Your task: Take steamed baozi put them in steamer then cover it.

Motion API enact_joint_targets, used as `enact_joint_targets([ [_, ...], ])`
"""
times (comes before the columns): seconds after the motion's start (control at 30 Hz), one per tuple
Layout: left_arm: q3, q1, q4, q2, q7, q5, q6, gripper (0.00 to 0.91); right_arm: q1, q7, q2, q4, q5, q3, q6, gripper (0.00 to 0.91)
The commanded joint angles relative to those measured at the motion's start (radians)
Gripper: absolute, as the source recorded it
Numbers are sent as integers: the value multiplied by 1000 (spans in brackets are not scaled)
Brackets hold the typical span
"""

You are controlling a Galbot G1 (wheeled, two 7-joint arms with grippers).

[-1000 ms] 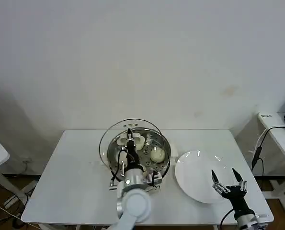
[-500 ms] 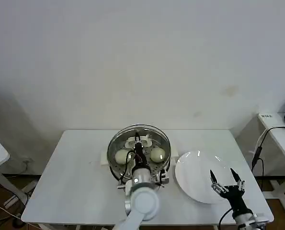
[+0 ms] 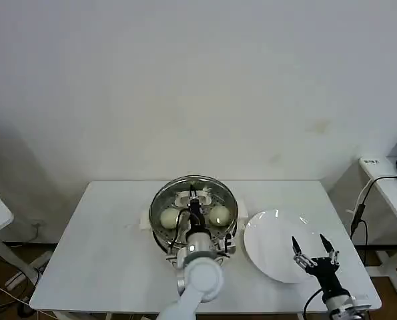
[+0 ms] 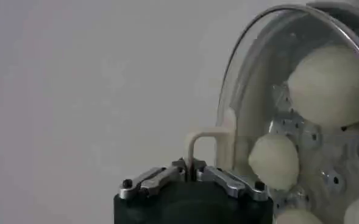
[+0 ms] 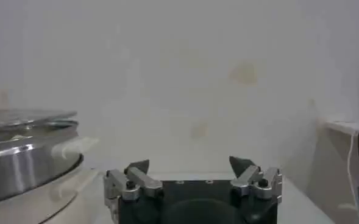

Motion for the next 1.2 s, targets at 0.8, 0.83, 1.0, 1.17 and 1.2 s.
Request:
enact_joint_targets([
  [0.8, -7, 22, -39, 24, 56, 18, -10, 0, 10, -3, 6, -23, -7, -6, 5, 907],
  [0.83, -8, 22, -38, 23, 56, 18, -10, 0, 10, -3, 7, -23, -7, -7, 5, 907],
  [1.0, -8, 21, -35, 23, 56, 16, -15, 0, 9, -3, 10, -23, -10, -10, 6, 907],
  [1.17, -9, 20, -40, 24, 42, 10, -16, 907, 8, -3, 8, -23, -9, -9, 7, 907],
  [1.2, -9, 19, -41, 23, 43, 10, -16, 907, 8, -3, 8, -23, -9, -9, 7, 907],
])
